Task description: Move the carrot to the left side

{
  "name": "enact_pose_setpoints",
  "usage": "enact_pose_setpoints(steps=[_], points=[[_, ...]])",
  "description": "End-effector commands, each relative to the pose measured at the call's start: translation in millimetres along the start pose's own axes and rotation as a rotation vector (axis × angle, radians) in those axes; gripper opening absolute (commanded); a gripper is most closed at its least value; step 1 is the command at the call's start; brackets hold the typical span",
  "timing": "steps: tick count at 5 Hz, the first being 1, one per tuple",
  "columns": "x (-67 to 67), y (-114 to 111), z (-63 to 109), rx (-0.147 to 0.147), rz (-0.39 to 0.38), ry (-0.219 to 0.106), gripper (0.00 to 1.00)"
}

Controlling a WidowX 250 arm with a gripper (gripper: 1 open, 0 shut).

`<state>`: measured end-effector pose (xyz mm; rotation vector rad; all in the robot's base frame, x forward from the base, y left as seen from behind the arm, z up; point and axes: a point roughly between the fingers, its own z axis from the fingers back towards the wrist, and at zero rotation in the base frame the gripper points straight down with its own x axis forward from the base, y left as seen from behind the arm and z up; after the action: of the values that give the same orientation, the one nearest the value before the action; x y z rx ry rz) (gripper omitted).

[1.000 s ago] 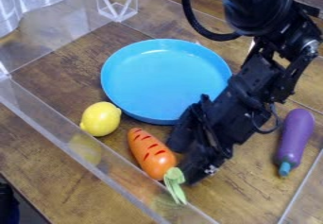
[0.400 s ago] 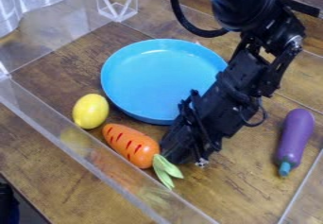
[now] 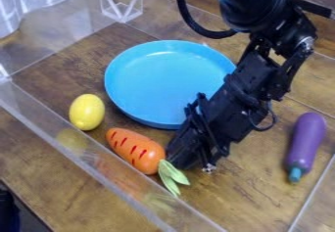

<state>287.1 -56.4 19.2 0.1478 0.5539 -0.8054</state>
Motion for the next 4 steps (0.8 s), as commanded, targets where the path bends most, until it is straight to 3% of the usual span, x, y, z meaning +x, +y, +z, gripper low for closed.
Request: enact_pose_setpoints(steps=[1,4], points=[[-5.2,5.5,5.3,0.008,0.017,-0.014,0.0],[-6.4,6.9,4.0,0.013,0.019,-0.002,0.0]])
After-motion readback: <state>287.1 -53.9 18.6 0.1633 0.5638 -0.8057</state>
